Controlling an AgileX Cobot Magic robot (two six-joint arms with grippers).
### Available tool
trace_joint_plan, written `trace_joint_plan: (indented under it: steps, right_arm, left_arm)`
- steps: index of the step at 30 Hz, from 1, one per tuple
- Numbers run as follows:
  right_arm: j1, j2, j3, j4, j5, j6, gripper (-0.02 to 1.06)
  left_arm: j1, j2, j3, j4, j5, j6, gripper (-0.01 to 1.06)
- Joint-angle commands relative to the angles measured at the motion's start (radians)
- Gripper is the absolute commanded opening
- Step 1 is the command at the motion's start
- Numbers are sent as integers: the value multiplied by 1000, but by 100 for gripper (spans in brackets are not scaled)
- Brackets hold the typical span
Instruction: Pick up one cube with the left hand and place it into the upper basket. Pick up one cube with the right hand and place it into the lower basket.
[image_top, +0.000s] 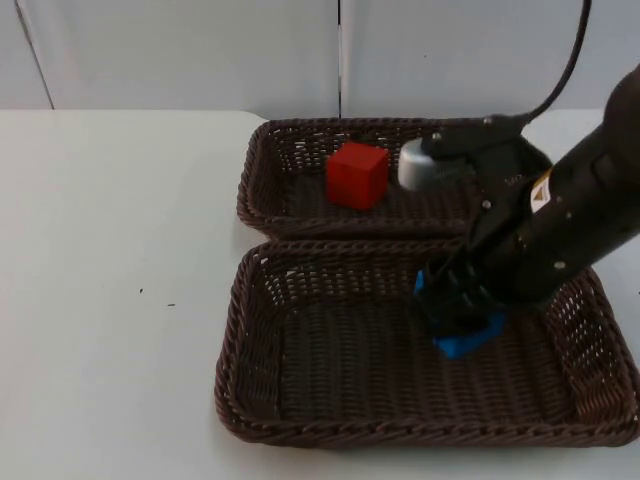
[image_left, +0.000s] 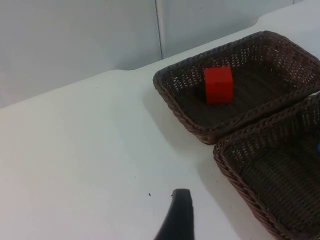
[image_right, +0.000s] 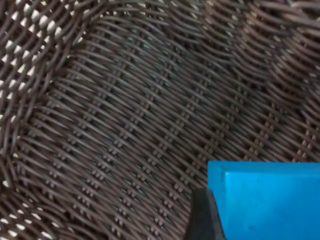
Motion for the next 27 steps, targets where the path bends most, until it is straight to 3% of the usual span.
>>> trace_joint_plan:
  steps: [1, 11, 14, 17, 27]
  right_arm:
    - [6, 15, -6, 1, -31, -7, 0]
    - [6, 53, -6, -4, -38, -12, 2]
    - [6, 53, -6, -4, -36, -31, 9]
    - [6, 53, -6, -4, -31, -31, 28]
    - [6, 53, -6, -4, -31, -31, 56]
  left_arm:
    - [-4, -7, 4, 2, -9, -8, 73]
    - [-4, -7, 4, 2, -9, -8, 73]
    - [-4, -7, 4, 2, -9, -8, 73]
    - [-4, -7, 4, 2, -9, -8, 73]
    - [-4, -7, 4, 2, -9, -8, 73]
